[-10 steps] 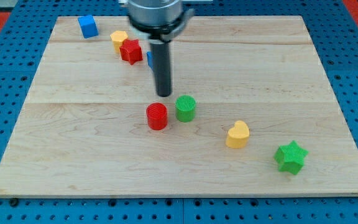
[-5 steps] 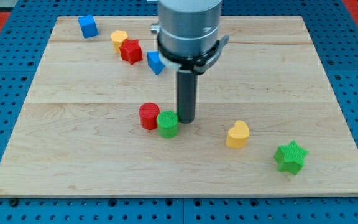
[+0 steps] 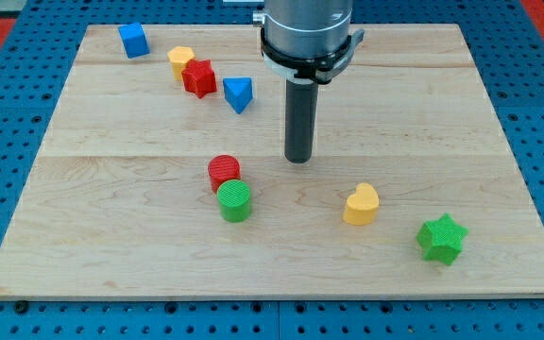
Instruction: Keep red circle and green circle parallel to each other
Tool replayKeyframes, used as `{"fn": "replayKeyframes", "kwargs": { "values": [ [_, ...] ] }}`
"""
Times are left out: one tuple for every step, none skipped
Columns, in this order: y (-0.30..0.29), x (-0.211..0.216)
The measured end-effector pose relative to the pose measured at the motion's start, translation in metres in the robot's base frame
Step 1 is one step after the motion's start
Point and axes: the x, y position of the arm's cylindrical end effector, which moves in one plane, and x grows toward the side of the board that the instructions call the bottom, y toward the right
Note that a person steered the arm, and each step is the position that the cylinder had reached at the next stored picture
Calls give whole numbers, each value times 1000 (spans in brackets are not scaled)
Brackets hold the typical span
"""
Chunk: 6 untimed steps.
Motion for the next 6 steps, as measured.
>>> {"fn": "replayKeyframes", "kwargs": {
  "values": [
    [-3, 4],
    [-16, 10],
    [-27, 12],
    [-63, 11],
    [-105, 13],
    [-119, 22]
  ]
}}
